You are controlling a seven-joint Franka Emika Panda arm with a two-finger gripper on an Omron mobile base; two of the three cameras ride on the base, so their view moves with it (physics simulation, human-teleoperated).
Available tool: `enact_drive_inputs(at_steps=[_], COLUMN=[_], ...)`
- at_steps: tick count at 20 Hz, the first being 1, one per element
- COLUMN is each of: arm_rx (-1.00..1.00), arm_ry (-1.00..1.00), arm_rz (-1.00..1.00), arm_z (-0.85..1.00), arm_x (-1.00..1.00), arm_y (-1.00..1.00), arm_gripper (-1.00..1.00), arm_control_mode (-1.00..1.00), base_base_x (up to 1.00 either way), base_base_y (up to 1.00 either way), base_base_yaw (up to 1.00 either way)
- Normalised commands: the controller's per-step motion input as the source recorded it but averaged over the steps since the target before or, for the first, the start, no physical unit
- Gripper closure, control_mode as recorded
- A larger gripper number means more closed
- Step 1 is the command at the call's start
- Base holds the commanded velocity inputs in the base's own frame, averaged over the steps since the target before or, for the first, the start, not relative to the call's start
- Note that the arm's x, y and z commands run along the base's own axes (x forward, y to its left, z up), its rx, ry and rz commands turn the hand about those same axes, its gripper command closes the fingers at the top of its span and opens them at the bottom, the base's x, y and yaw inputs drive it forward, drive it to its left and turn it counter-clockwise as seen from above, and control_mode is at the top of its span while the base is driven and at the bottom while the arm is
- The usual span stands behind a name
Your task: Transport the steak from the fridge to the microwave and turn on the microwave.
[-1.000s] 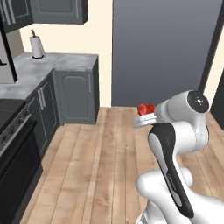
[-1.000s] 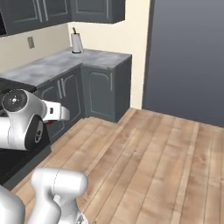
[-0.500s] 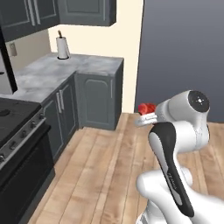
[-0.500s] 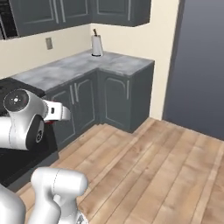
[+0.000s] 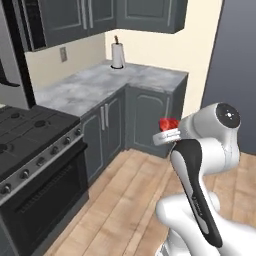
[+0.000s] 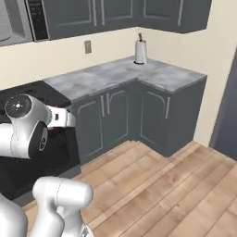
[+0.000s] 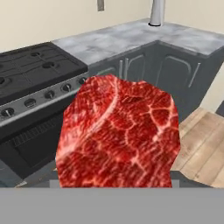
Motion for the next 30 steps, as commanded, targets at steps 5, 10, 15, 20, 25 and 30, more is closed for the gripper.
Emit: enact_drive_inputs(at_steps=[5,10,15,20,25,30], arm_rx=[0.0,0.0,0.0,0.0,0.0,0.0], arm_ry=[0.0,0.0,0.0,0.0,0.0,0.0], arm_rz=[0.0,0.0,0.0,0.0,0.0,0.0], arm_z=[0.0,0.0,0.0,0.0,0.0,0.0], arm_x=[0.0,0.0,0.0,0.0,0.0,0.0], arm_y=[0.0,0.0,0.0,0.0,0.0,0.0], arm_gripper=[1.0,1.0,1.0,1.0,1.0,1.0], arm_control_mode=[1.0,1.0,1.0,1.0,1.0,1.0], base_base_x=[0.63,0.6,0.59,0.6,0.61,0.6], base_base_y=[0.0,0.0,0.0,-0.14,-0.29,-0.32], base_base_yaw=[0.49,0.53,0.54,0.4,0.28,0.24])
